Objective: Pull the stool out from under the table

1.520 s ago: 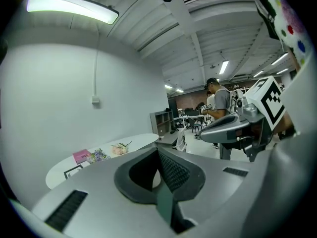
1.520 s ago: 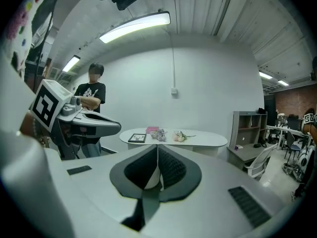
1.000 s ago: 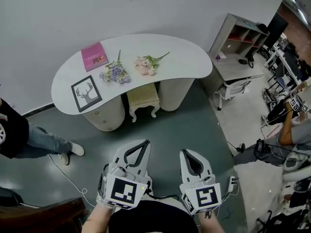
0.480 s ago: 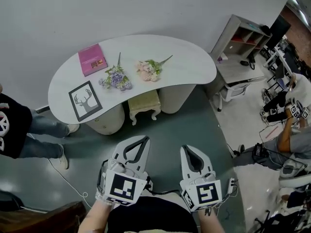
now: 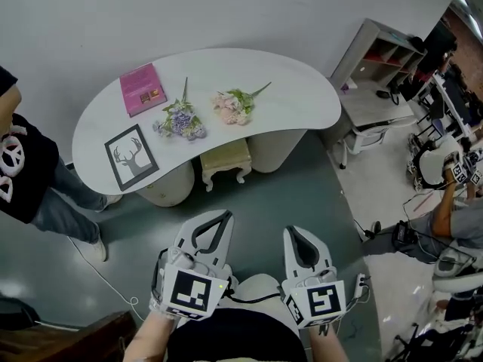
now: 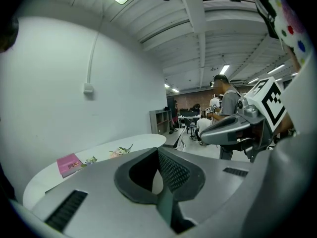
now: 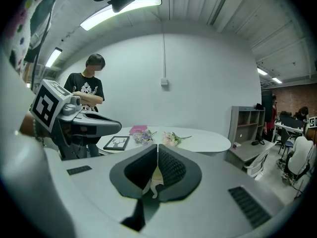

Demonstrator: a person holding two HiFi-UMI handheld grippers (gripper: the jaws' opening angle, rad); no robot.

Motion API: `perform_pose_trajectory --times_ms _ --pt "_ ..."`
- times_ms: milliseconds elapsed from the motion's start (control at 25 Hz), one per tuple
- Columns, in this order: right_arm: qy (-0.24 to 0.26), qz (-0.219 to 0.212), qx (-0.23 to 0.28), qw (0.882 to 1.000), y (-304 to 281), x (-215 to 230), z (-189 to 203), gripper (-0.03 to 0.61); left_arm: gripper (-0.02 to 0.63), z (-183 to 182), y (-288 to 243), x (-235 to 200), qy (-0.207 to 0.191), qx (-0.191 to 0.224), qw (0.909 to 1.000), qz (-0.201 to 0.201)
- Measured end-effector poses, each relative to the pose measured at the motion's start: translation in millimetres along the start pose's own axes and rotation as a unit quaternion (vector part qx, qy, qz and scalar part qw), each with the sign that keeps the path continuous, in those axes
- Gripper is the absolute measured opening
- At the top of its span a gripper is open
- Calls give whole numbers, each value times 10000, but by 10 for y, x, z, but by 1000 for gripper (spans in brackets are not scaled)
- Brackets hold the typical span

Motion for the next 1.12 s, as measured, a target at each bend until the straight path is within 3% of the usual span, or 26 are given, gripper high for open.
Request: perform_pose_trajectory --times_ms 520,760,960,1120 --pt "11 -768 -238 9968 -251 127 179 34 17 262 96 -24 675 -106 9936 -897" --pt "50 -1053 -348 9938 -406 188 358 34 17 405 -23 17 664 -270 9927 -969" --pt "-97 -1366 -493 9894 -559 246 580 34 17 533 -159 33 1187 -220 9876 -1002" --pt "33 -1495 -551 9872 -723 309 745 34 17 734 -291 55 1300 -343 9852 -1059"
Point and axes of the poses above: the fingertips, and each gripper's own axes: y backward along the fingers, x to its right, z out of its underside, the point moved 9 cm from there along y, backward along the fingers, and after that the axes turned 5 degrees about z, right-handed, at the moved point
